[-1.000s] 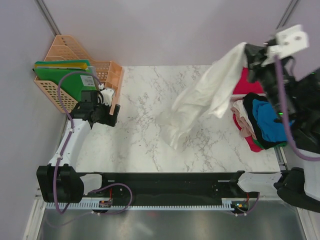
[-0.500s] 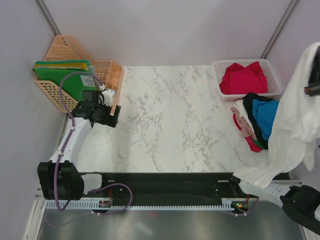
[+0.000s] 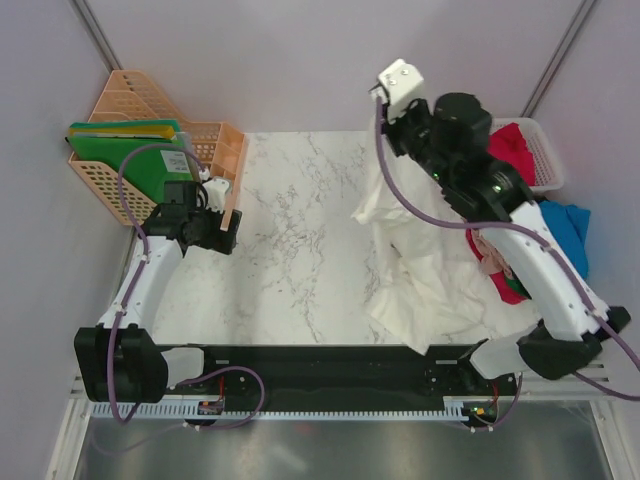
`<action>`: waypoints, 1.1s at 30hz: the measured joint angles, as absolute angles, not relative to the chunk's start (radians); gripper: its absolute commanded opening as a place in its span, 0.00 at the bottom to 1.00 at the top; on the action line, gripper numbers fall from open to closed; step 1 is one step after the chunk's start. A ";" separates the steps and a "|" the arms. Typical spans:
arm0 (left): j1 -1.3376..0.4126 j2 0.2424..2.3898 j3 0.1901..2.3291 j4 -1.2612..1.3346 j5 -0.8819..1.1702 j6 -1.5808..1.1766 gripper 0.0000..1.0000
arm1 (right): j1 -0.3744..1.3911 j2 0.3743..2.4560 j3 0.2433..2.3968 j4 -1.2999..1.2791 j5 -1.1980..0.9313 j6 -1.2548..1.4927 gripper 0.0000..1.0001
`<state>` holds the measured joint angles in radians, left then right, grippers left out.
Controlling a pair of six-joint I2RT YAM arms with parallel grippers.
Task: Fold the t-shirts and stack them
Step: Flatten out the tshirt
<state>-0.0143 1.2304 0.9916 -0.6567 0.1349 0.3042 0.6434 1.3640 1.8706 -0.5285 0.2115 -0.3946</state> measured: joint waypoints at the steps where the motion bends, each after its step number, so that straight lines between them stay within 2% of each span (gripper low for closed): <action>1: -0.014 1.230 0.992 -0.657 0.135 0.304 1.00 | 0.643 1.406 1.863 -0.518 0.181 -0.389 0.00; 5: -0.014 1.230 0.992 -0.657 0.135 0.304 1.00 | 0.646 1.598 1.870 -0.446 0.089 -0.369 0.00; 6: -0.014 1.229 0.992 -0.657 0.135 0.304 1.00 | 0.647 1.656 1.888 -0.442 0.078 -0.368 0.05; 7: -0.014 1.229 0.991 -0.657 0.135 0.304 1.00 | 0.649 1.711 1.911 -0.429 0.077 -0.366 0.19; 8: -0.014 1.228 0.991 -0.657 0.134 0.304 1.00 | 0.649 1.763 1.945 -0.430 0.081 -0.364 0.56; 9: -0.014 1.225 0.987 -0.656 0.135 0.304 1.00 | 0.650 1.808 1.982 -0.430 0.089 -0.360 0.65; 11: -0.014 1.216 0.980 -0.657 0.134 0.304 1.00 | 0.651 1.890 2.058 -0.418 0.127 -0.374 0.76; 16: -0.014 1.206 0.974 -0.656 0.135 0.304 1.00 | 0.650 1.868 2.020 -0.374 0.268 -0.393 0.84; 20: -0.014 1.204 0.974 -0.657 0.138 0.304 1.00 | 0.650 1.750 1.918 -0.421 0.332 -0.411 0.77; 25: -0.014 1.205 0.974 -0.657 0.142 0.304 1.00 | 0.650 1.511 1.740 -0.675 0.159 -0.416 0.77; 28: -0.014 1.215 0.974 -0.656 0.143 0.304 1.00 | 0.702 1.363 1.520 -0.775 0.047 -0.414 0.79; 30: -0.014 1.236 0.975 -0.656 0.145 0.304 1.00 | 0.767 1.309 1.355 -0.805 -0.004 -0.407 0.79; 33: -0.014 1.274 0.977 -0.659 0.155 0.304 1.00 | 0.865 1.335 1.140 -0.817 -0.070 -0.381 0.79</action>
